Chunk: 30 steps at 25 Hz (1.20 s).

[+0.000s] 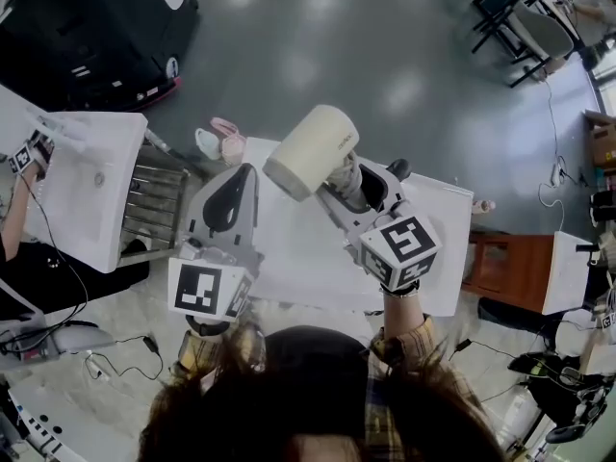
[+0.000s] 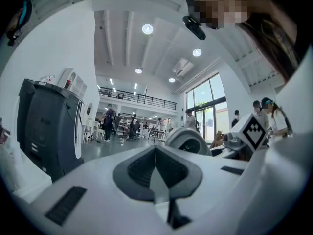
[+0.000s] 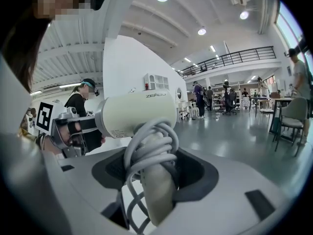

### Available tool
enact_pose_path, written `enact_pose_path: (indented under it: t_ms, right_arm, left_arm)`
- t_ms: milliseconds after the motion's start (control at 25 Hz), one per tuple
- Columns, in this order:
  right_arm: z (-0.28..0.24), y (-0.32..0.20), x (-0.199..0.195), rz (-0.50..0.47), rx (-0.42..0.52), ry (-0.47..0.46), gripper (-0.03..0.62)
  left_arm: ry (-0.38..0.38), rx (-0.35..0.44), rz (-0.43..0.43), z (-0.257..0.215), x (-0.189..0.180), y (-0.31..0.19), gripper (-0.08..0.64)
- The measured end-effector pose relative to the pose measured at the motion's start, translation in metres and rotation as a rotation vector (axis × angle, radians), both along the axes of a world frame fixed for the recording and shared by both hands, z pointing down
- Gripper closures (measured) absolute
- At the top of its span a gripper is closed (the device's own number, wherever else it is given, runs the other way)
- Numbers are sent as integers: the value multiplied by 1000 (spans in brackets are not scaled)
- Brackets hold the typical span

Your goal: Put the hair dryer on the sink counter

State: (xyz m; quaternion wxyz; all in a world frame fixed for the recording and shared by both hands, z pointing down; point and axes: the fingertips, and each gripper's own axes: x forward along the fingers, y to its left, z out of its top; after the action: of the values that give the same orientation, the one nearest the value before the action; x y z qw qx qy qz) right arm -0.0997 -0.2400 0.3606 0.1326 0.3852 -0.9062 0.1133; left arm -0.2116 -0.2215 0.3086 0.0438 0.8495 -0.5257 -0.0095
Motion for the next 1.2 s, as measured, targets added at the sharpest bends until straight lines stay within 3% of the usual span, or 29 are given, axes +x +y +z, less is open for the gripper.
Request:
enact_pose_path:
  t_ms: [480, 1200]
  right_arm:
    - [51, -29, -14, -22, -76, 105, 321]
    - [148, -48, -49, -153, -221, 272, 322]
  left_arm:
    - [9, -30, 0, 18, -9, -23, 543]
    - [-5, -112, 13, 69, -13, -55, 543]
